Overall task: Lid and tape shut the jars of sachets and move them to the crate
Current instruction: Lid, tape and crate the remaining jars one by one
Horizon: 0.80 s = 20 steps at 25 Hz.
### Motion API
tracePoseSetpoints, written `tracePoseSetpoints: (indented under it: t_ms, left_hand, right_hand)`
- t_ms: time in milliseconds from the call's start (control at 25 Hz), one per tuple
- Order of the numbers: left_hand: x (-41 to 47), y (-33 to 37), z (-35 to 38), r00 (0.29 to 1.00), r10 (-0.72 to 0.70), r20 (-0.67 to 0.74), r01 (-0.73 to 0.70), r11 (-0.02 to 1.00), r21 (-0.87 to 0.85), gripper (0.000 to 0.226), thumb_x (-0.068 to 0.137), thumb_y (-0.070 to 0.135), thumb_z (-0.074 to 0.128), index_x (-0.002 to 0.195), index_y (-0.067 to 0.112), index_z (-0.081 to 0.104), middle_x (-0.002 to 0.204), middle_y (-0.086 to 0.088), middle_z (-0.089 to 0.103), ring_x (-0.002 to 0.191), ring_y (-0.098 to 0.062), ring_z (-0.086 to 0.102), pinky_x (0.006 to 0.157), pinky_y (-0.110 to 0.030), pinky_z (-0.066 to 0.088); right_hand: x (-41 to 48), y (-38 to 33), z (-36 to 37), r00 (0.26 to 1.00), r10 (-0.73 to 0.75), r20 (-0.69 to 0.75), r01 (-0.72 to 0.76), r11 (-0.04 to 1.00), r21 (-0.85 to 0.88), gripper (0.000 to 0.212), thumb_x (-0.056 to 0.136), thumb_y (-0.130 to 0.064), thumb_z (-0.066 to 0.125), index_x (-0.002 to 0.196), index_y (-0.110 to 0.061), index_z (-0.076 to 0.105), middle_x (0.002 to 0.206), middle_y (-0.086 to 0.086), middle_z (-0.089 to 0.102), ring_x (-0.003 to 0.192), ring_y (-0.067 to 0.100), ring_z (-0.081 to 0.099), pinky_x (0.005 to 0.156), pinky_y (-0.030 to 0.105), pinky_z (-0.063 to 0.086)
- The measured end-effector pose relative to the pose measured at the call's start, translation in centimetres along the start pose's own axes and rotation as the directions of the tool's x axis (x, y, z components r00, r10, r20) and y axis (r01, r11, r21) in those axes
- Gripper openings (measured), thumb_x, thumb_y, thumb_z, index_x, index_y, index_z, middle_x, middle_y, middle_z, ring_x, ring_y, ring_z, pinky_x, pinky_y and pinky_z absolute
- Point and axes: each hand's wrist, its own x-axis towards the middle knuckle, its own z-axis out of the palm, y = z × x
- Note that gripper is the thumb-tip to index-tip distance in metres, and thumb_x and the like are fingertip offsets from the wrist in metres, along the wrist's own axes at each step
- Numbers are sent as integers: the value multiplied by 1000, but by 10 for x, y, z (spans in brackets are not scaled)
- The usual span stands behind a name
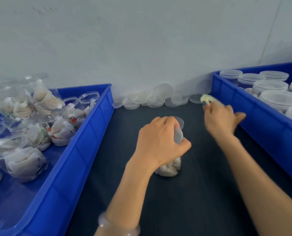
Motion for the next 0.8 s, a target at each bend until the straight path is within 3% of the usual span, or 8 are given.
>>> tracePoseSetpoints:
  t_ms: [120, 200, 320, 440, 520, 640, 720, 800]
  left_hand:
    - [9, 0, -1, 998, -36, 46, 36, 999, 5, 29, 81, 53, 55, 97, 29, 49, 95, 16, 57, 92, -9, 50, 60, -29, 30]
    - [12, 1, 1, 997, -62, 46, 62, 998, 9, 28, 80, 53, 56, 95, 31, 47, 92, 16, 56, 89, -9, 48, 57, -27, 27]
    - [16, 4, 3, 984, -158, 81, 162, 986, -42, 25, 79, 54, 59, 90, 34, 48, 90, 17, 58, 87, -8, 50, 58, -26, 27]
    - [21, 4, 2, 952, -296, 76, 304, 944, -130, 26, 84, 62, 56, 85, 36, 55, 89, 20, 63, 85, -5, 53, 62, -25, 31]
    - [18, 1, 5, 943, -331, 35, 330, 916, -228, 23, 88, 62, 54, 88, 39, 60, 93, 23, 65, 85, -1, 53, 64, -20, 34]
    - [10, -3, 11, 927, -368, -73, 292, 829, -476, 3, 91, 38, 61, 93, 37, 63, 96, 25, 67, 91, 4, 58, 74, -15, 41]
    - [7, -9, 17, 898, -417, -139, 220, 700, -679, 8, 91, 24, 62, 94, 31, 64, 96, 19, 69, 94, 4, 61, 78, -14, 46]
    - [1, -13, 24, 862, -494, -110, 148, 453, -879, 7, 93, 22, 58, 92, 24, 65, 96, 11, 72, 94, -3, 66, 79, -17, 51]
  right_hand:
    - [-15, -4, -2, 947, -321, -18, 321, 947, -20, 42, 96, -46, 26, 62, -24, 38, 67, -8, 46, 86, 20, 42, 71, 36, 11]
    - [-37, -7, 7, 911, -400, 99, 406, 912, -50, 39, 93, -43, 22, 63, -25, 39, 67, -10, 43, 84, 15, 39, 70, 35, 10]
    - [-52, 6, 19, 838, -431, 335, 494, 860, -127, 34, 95, -34, 18, 82, -25, 48, 82, -12, 45, 93, 13, 36, 74, 34, 12]
    - [-54, 11, 19, 788, -419, 451, 509, 856, -94, 28, 102, -34, 20, 93, -24, 45, 91, -11, 42, 104, 16, 38, 85, 35, 17]
    - [-55, 7, 18, 724, -392, 567, 508, 860, -54, 21, 103, -30, 30, 115, -25, 47, 106, -8, 42, 116, 18, 37, 97, 37, 21]
    - [-57, 4, 8, 620, -467, 630, 377, 882, 282, 65, 90, -24, 57, 147, -25, 26, 139, -1, 32, 136, 19, 22, 115, 35, 18]
    - [-60, 1, 0, 532, -591, 606, 322, 803, 502, 94, 72, -33, 69, 149, -36, 15, 141, -11, 25, 135, 10, 20, 114, 26, 19]
    - [-66, -2, -3, 459, -650, 605, 172, 733, 658, 96, 66, -36, 74, 140, -53, 16, 137, -25, 32, 130, -2, 31, 107, 14, 28]
